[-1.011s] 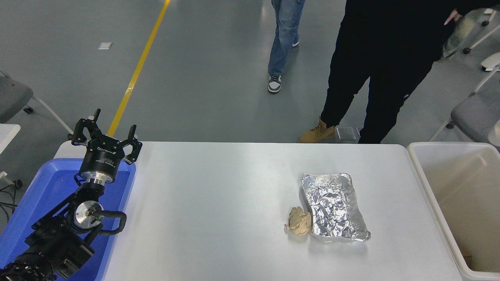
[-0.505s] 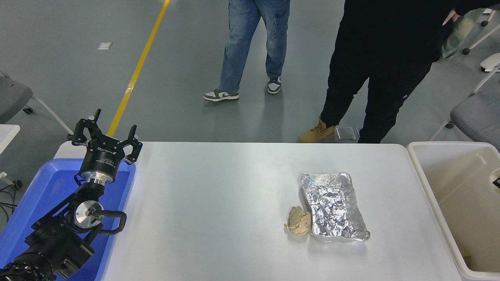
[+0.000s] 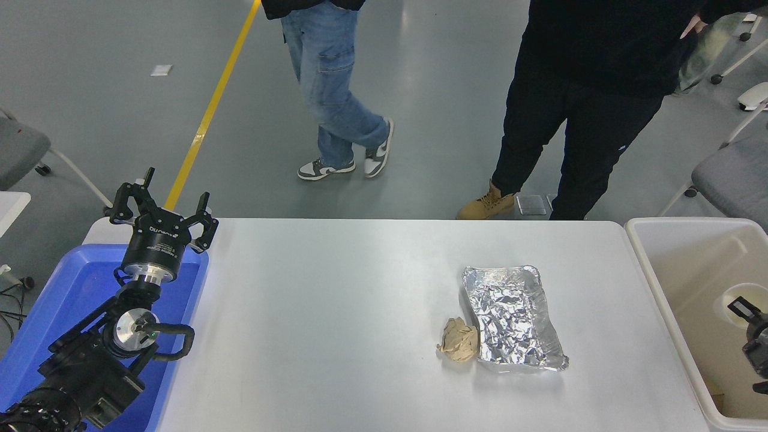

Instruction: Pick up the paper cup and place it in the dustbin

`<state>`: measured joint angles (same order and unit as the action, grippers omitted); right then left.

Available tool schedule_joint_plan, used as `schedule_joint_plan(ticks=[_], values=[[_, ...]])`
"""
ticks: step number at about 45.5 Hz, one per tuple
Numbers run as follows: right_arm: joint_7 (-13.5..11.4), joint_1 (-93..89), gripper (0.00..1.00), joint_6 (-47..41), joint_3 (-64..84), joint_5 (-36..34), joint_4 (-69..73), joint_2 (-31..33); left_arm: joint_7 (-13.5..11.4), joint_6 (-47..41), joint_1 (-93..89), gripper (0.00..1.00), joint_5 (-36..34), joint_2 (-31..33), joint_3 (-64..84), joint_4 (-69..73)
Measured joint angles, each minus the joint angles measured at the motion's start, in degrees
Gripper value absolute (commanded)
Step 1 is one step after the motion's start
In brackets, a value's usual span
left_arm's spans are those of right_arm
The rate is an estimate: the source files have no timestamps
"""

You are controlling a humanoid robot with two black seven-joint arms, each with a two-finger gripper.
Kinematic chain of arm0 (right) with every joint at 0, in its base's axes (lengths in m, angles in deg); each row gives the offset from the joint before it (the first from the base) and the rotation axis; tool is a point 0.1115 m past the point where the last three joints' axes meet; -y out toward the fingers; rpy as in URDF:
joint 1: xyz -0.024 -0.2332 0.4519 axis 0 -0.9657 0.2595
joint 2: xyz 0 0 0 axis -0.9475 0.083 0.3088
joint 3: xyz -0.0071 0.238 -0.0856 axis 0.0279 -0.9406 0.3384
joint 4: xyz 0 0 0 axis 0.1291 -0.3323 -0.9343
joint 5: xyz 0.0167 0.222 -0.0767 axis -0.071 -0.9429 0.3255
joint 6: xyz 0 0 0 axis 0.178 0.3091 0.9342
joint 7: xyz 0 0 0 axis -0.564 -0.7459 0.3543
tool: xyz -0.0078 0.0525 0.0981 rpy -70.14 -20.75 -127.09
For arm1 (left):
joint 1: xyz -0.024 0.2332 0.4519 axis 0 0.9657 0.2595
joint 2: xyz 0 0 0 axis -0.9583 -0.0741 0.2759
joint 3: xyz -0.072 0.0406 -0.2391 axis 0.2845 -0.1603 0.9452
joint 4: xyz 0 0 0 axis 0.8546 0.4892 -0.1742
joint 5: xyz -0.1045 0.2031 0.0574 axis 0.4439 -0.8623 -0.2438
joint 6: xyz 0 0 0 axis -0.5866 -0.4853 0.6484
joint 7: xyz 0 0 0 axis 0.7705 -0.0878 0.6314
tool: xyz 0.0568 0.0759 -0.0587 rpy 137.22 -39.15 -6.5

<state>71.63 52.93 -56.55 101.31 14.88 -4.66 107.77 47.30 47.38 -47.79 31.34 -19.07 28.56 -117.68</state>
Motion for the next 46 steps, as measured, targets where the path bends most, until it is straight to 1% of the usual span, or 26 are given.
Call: schedule_joint_plan(ticks=[1, 15, 23, 35, 41, 46], values=[[0.0, -0.02, 1.0, 0.08, -0.07, -0.03, 0.0, 0.0, 0.0, 0.0, 0.0, 0.98, 0.0, 0.0, 0.0, 0.0], [0.0, 1.14, 1.0, 0.58, -0.07, -0.36, 1.74, 0.54, 0.0, 0.0, 0.0, 0.98, -0.01, 0.0, 0.0, 0.0], [0.0, 7.39, 1.0, 0.45, 3.32, -0.39, 6.25, 2.33, 0.03, 0.0, 0.0, 0.98, -0.01, -0.01, 0.0, 0.01], [0.0, 26.36, 1.0, -0.02, 19.26, -0.22, 19.99, 3.15, 0.09, 0.0, 0.0, 0.98, -0.01, 0.0, 0.0, -0.02], [0.0, 36.0, 1.0, -2.46, 25.29, -0.08, 26.41, 0.86, 0.09, 0.0, -0.01, 0.98, -0.01, 0.0, -0.05, -0.03], [0.01, 43.7, 1.0, -7.46, 28.46, -0.06, 31.42, -1.82, 0.09, -0.01, -0.02, 0.98, -0.01, 0.0, -0.09, -0.03]])
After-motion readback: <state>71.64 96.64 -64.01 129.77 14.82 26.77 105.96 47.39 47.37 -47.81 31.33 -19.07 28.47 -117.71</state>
